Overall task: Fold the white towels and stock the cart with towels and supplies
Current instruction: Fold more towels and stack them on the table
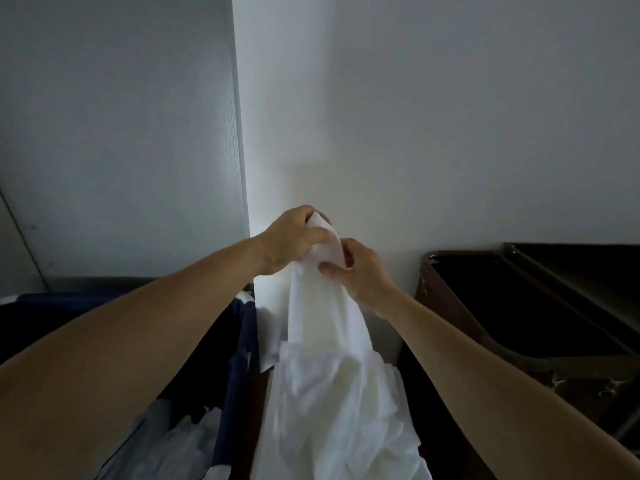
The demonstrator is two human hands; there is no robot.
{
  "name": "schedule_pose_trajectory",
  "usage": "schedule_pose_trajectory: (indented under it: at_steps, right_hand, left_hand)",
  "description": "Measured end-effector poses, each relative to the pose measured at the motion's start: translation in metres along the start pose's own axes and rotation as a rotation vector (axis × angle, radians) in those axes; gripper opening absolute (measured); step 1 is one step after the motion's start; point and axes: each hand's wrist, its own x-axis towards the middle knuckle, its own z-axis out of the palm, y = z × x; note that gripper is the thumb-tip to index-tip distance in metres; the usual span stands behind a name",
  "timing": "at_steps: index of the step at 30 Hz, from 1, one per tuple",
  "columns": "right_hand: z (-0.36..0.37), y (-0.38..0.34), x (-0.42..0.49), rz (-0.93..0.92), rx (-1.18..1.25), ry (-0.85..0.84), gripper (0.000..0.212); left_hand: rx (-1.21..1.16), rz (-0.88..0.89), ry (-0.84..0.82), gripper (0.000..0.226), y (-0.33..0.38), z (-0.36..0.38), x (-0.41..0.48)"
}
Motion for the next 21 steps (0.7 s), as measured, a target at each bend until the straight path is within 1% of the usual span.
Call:
schedule_pose_trajectory:
  at_steps: [1,3,4,6,8,9,11,12,14,16,19,21]
  right_hand:
    - [0.001,0.002,0.002,-0.003,-0.049,0.039,0.017]
    - [0.007,0.011,0.001,-0.008,-0.111,0.101,0.011]
    - [0.011,0.018,-0.001,-0.020,-0.133,0.136,0.013]
    - [0.021,0.032,-0.010,-0.049,-0.153,0.180,0.026]
    - [0.032,0.045,-0.022,-0.084,-0.163,0.153,0.029]
    - [0.039,0.050,-0.029,-0.100,-0.166,0.115,0.028]
    - [0.050,0.059,-0.042,-0.101,-0.185,0.037,0.023]
    - [0.054,0.063,-0.048,-0.089,-0.205,0.010,0.020]
    - [0.060,0.074,-0.056,-0.052,-0.229,-0.026,0.019]
    - [0.062,0.086,-0.063,-0.010,-0.232,-0.050,0.017]
    - [0.063,0.102,-0.077,0.018,-0.250,-0.054,0.010]
    - [0.066,0.110,-0.089,0.030,-0.281,-0.054,0.008]
  left_hand:
    - [0.017,-0.014,-0.019,0.021,-0.007,0.001,-0.003]
    - [-0.016,-0.060,-0.025,0.018,-0.023,0.003,-0.007]
    - [-0.043,-0.088,-0.015,0.017,-0.029,0.004,-0.008]
    - [-0.051,-0.140,0.003,0.019,-0.036,0.002,-0.007]
    - [-0.071,-0.183,0.017,0.022,-0.037,0.002,-0.006]
    - [-0.095,-0.208,0.029,0.022,-0.036,0.003,-0.007]
    - [-0.143,-0.241,0.052,0.031,-0.042,0.006,-0.003]
    - [-0.131,-0.243,0.052,0.029,-0.048,0.010,-0.002]
    - [-0.043,-0.212,0.006,0.009,-0.057,0.018,0.000]
    - [0.042,-0.190,-0.024,0.010,-0.071,0.024,0.001]
    - [0.146,-0.170,-0.102,0.020,-0.097,0.032,-0.003]
    - [0.163,-0.194,-0.133,0.016,-0.118,0.039,-0.013]
